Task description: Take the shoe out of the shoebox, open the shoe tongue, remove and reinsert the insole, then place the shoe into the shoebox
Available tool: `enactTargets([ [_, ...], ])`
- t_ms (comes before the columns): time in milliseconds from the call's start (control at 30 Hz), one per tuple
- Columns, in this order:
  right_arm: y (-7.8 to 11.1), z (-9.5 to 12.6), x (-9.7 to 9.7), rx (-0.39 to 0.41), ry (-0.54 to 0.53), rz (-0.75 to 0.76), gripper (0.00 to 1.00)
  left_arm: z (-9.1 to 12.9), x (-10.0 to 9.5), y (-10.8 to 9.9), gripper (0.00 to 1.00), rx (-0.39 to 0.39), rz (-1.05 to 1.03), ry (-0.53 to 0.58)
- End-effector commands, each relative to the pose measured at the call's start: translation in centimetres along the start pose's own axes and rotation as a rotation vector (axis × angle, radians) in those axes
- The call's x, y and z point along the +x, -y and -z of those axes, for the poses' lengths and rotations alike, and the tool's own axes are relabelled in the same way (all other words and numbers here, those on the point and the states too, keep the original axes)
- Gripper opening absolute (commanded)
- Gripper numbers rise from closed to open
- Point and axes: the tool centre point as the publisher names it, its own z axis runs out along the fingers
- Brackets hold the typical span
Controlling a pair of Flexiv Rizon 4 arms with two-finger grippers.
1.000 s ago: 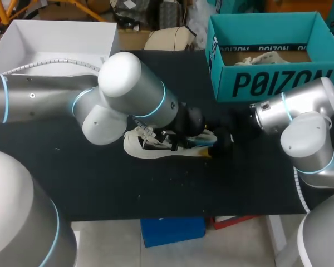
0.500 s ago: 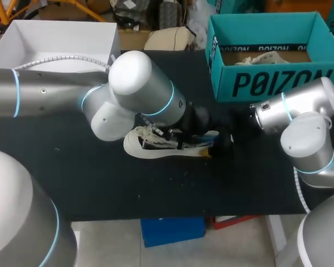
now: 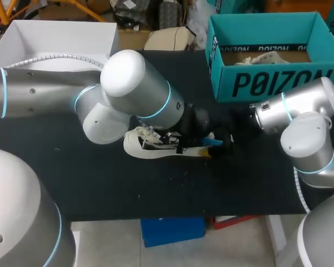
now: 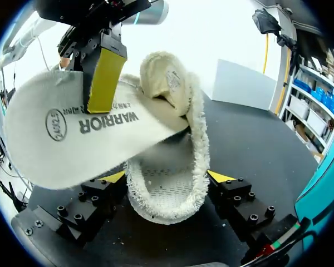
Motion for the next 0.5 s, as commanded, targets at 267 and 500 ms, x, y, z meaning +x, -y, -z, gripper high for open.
enactTargets([
  [267, 0.3, -0.2, -0.1, 0.001, -0.001, -0.001, 0.00, 6.7, -1.3, 4.3, 0.00, 0.295, 0.114, -0.017],
  [500, 0.3, -0.2, -0.1, 0.001, -0.001, -0.001, 0.00, 10.7, -4.2, 7.4, 0.00, 0.580, 0.206, -0.039],
])
